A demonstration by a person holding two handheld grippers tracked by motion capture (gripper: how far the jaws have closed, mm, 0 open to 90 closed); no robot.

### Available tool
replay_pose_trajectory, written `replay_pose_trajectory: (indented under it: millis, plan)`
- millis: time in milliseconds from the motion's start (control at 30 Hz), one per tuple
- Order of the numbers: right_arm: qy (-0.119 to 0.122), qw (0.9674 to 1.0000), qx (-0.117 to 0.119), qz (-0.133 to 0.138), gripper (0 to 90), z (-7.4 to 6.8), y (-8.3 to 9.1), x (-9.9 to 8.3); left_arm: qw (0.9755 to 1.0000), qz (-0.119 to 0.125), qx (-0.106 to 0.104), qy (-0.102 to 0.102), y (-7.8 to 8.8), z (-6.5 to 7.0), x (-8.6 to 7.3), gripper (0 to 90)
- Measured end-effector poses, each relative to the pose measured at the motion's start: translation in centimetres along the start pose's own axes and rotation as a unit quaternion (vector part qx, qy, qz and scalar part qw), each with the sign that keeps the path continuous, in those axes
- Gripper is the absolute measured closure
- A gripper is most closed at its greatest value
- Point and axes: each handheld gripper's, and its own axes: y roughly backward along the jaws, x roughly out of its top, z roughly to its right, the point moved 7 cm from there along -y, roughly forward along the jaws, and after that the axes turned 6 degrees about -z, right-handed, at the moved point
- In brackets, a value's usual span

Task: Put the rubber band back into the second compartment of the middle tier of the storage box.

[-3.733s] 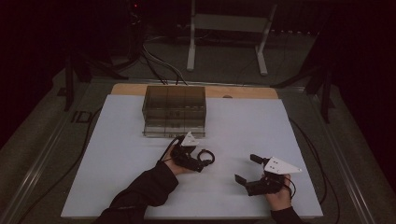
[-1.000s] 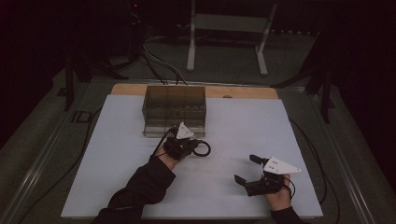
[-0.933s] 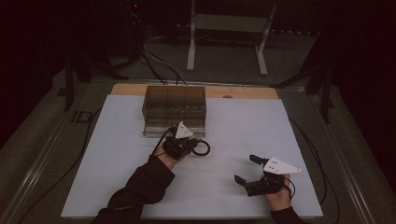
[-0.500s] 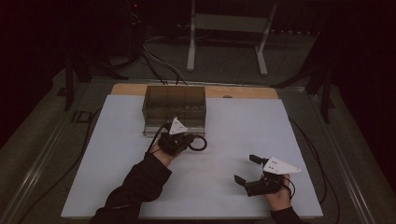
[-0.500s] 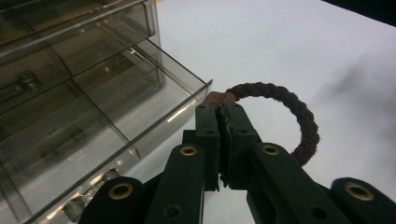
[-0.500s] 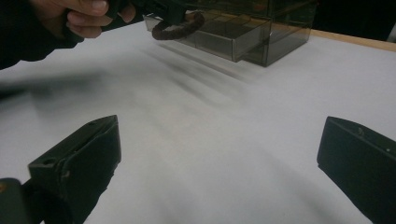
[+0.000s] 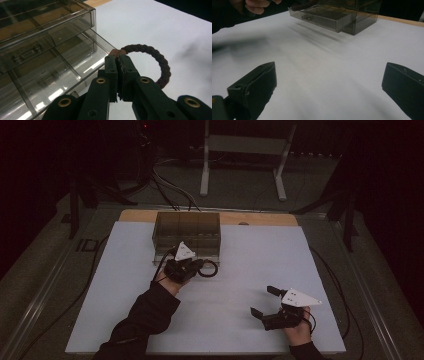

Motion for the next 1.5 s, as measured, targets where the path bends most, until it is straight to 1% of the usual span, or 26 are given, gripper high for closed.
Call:
replay_pose_trajectory:
  millis: [100, 167, 300, 400, 500, 600, 667, 900, 1067, 1233, 1367, 1433, 1500]
  plan:
    - [-0.002, 1.0000, 0.001, -0.001, 0.0, 0.0, 0.0, 0.0, 1.0000, 0.004, 0.000, 0.005, 0.3, -0.2, 0.1, 87.5]
    - [0.000, 1.0000, 0.000, -0.001, 0.0, 0.0, 0.0, 0.0, 1.0000, 0.003, 0.005, 0.006, 0.3, -0.5, 0.2, 87.5]
    - [0.000, 1.0000, 0.001, 0.000, 0.0, -0.1, 0.0, 0.0, 0.9998, 0.006, 0.014, 0.013, 0.6, -1.2, 0.5, 87.5]
    - [-0.001, 1.0000, 0.002, 0.000, 0.0, -0.1, 0.0, 0.0, 0.9997, 0.009, 0.018, 0.015, 0.8, -1.6, 0.7, 87.5]
    - [-0.001, 1.0000, 0.001, -0.001, 0.0, -0.1, -0.1, 0.0, 0.9993, 0.010, 0.028, 0.021, 1.0, -2.4, 1.0, 87.5]
    - [-0.002, 1.0000, 0.001, 0.000, 0.0, 0.0, -0.1, 0.0, 0.9989, 0.010, 0.035, 0.028, 1.2, -3.0, 1.1, 87.5]
    - [-0.003, 1.0000, 0.002, -0.001, 0.0, 0.0, -0.1, 0.0, 0.9988, 0.010, 0.035, 0.033, 1.3, -3.3, 1.2, 87.5]
    - [-0.001, 1.0000, 0.002, -0.001, 0.0, 0.0, -0.1, 0.0, 0.9982, 0.012, 0.046, 0.037, 1.5, -4.2, 1.5, 87.5]
    - [-0.002, 1.0000, 0.002, 0.000, 0.0, 0.0, -0.1, 0.0, 0.9976, 0.010, 0.054, 0.042, 1.4, -4.8, 1.4, 87.5]
    - [-0.002, 1.0000, 0.002, -0.002, 0.0, 0.0, -0.1, 0.0, 0.9968, 0.006, 0.058, 0.055, 0.9, -5.6, 1.1, 87.5]
    - [-0.003, 1.0000, 0.003, -0.002, 0.0, 0.0, -0.1, 0.0, 0.9960, 0.002, 0.064, 0.062, 0.4, -6.1, 0.8, 87.5]
    - [-0.002, 1.0000, 0.002, -0.001, 0.0, 0.0, -0.1, 0.0, 0.9957, -0.001, 0.069, 0.062, 0.2, -6.3, 0.6, 87.5]
    - [-0.002, 1.0000, 0.002, 0.000, 0.0, 0.0, 0.0, 0.0, 0.9956, -0.002, 0.069, 0.064, 0.2, -6.4, 0.6, 87.5]
